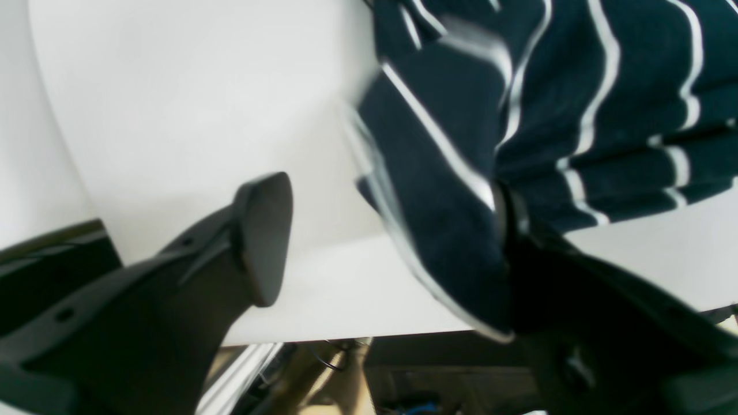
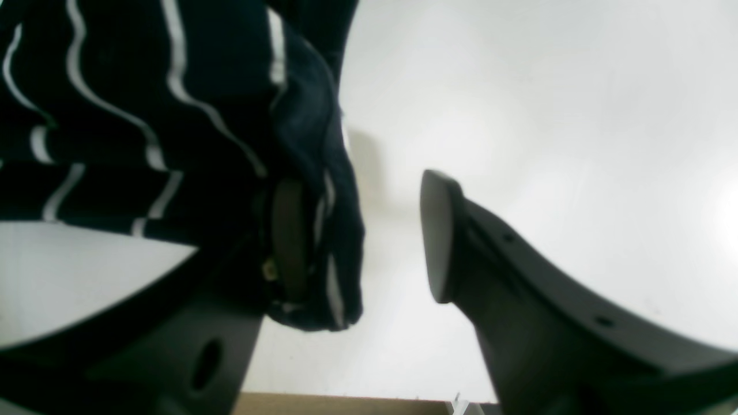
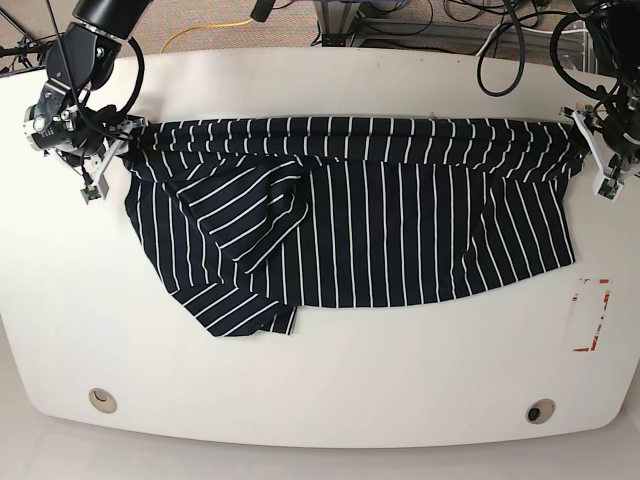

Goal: Fold the T-shirt properly
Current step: 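Lower the folded edge onto the shirt with both grippers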

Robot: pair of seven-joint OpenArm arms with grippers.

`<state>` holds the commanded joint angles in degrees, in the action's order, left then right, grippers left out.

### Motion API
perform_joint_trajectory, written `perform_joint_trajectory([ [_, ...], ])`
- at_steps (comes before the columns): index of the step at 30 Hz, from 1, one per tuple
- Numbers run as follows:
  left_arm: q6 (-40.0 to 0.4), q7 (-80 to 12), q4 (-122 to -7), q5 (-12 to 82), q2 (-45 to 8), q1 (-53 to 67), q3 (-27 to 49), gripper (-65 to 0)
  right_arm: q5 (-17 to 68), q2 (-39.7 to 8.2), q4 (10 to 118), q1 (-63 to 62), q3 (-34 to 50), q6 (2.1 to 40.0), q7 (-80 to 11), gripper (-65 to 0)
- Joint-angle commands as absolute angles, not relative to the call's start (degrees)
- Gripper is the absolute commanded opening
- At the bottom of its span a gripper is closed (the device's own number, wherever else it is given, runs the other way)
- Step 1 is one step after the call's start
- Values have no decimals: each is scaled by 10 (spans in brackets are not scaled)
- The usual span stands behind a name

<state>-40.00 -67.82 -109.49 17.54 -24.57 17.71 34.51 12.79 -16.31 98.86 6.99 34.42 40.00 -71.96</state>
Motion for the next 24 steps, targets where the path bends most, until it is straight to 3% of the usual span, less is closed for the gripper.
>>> perform_joint_trajectory([
  [4, -400, -678, -1095, 176, -250, 182, 349, -268, 127, -163, 1004, 76, 346, 400, -720, -314],
  [13, -400, -678, -1095, 176, -312, 212, 325, -268, 138, -159, 1042, 122, 356, 400, -720, -312],
  [19, -400, -695, -1094, 189, -312, 222, 319, -268, 227, -159, 1042, 131, 386, 400, -733, -312],
  [24, -400, -719, -1093, 268, -313, 236, 323, -268, 288, -159, 1045, 144, 386, 400, -738, -312],
])
